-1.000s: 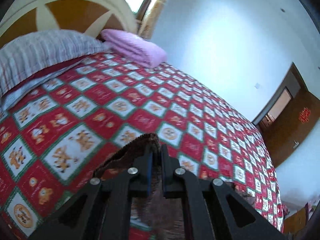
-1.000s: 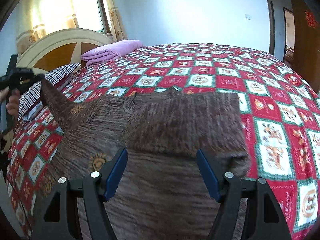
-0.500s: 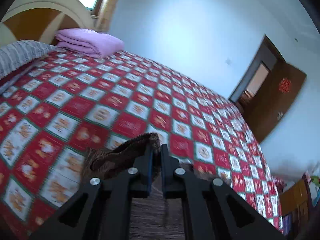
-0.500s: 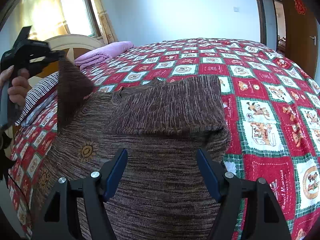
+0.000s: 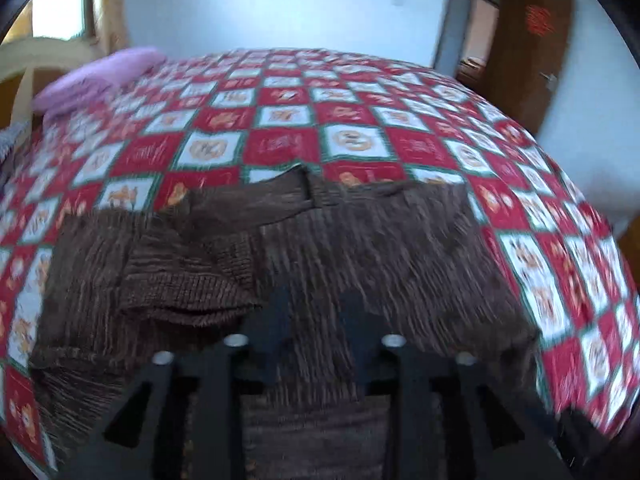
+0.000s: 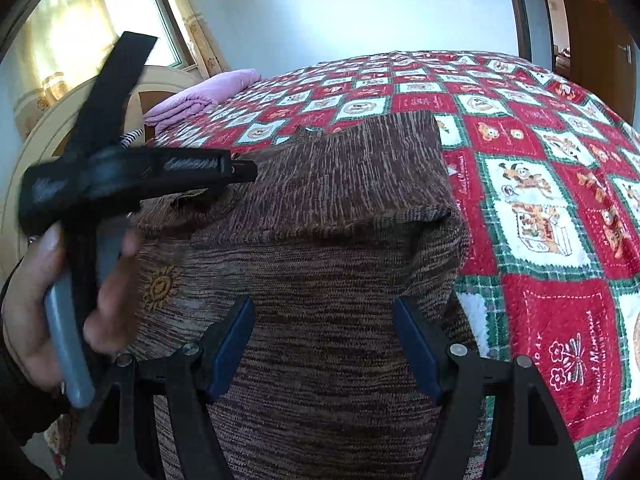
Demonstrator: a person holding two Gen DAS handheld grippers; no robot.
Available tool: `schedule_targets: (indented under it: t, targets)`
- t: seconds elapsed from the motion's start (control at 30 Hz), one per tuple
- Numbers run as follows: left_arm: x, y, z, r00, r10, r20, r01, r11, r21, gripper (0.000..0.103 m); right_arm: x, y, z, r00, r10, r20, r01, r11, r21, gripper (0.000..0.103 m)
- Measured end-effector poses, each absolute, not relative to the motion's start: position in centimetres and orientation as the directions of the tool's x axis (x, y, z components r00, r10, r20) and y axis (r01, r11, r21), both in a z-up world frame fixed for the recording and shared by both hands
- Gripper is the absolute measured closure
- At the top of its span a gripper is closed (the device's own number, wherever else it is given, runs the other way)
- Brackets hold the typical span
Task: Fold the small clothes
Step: 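Lift the sleeve with the left tool and fold it across the body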
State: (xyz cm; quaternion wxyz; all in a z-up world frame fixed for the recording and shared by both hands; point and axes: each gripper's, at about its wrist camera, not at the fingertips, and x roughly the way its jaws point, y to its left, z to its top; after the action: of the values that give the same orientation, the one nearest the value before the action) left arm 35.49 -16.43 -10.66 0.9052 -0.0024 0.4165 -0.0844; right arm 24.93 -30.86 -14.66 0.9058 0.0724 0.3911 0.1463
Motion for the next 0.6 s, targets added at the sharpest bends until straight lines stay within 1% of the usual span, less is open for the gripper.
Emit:
schedule_targets:
  t: [0.03,0.07,0.13,0.17,0.23,0.3,0.33,0.37,0.47,0.53,0.57,0.6]
  targets:
    - [34.8,-16.3,-10.2,0.657,-0.156,-0.737,0.166,0.984,-0.06,0.056,24.9,-30.9,-14.7,0.651,0.324,-0.686,-0.209,0.946,0.248,0.031]
    - [34.0,-15.9,-9.5,0.681,-0.157,-0.715,0.184,0.982,-0.04,0.052,24.9,-30.9,-14.7,0.651,0.325,-0.686,-0.21,0.946,0.249,0.031]
    - [32.7,-14.2,-8.4,0.737,-0.112,-0.667,0.185,0.982,0.039,0.029,24.9,-30.9,-14.8,0.652,0.327,-0.684,-0.211,0.945,0.25,0.031]
    - [32.4,-13.2,-8.1,0.76,-0.072,-0.646,0.161,0.984,0.081,0.026,24.9,-31.0,-14.8,0.652,0.327,-0.684,-0.211,0.945,0.251,0.031]
    - [32.5,-9.7,-8.1,0.799,0.056,-0.599,0.081,0.977,0.199,0.024,24.8,-31.0,-14.7,0.655,0.329,-0.681,-0.212,0.944,0.253,0.031]
    - [33.6,-6.2,-9.1,0.784,0.187,-0.592,-0.007,0.956,0.292,0.024,24.6,-31.1,-14.5,0.662,0.321,-0.677,-0.208,0.947,0.246,0.031]
    - [34.3,-3.7,-10.0,0.759,0.275,-0.59,-0.071,0.936,0.344,0.024,24.5,-31.0,-14.2,0.669,0.304,-0.678,-0.2,0.952,0.23,0.031]
    - [34.8,-2.0,-10.7,0.74,0.313,-0.596,-0.102,0.927,0.361,0.024,24.5,-30.9,-13.9,0.674,0.289,-0.679,-0.194,0.957,0.215,0.031]
    - [36.0,2.9,-13.1,0.655,0.349,-0.67,-0.149,0.929,0.338,0.024,24.6,-29.7,-11.6,0.688,0.283,-0.668,-0.216,0.959,0.184,0.031]
    - [36.1,4.3,-14.5,0.621,0.31,-0.72,-0.13,0.946,0.296,0.024,25.5,-27.8,-10.0,0.682,0.285,-0.673,-0.239,0.957,0.162,0.031]
    - [36.1,4.3,-15.0,0.614,0.292,-0.733,-0.12,0.953,0.279,0.024,26.0,-26.8,-9.5,0.676,0.286,-0.68,-0.251,0.956,0.153,0.031]
    - [35.7,4.0,-15.2,0.628,0.283,-0.725,-0.116,0.955,0.272,0.024,26.9,-25.2,-8.9,0.668,0.294,-0.683,-0.27,0.952,0.144,0.031]
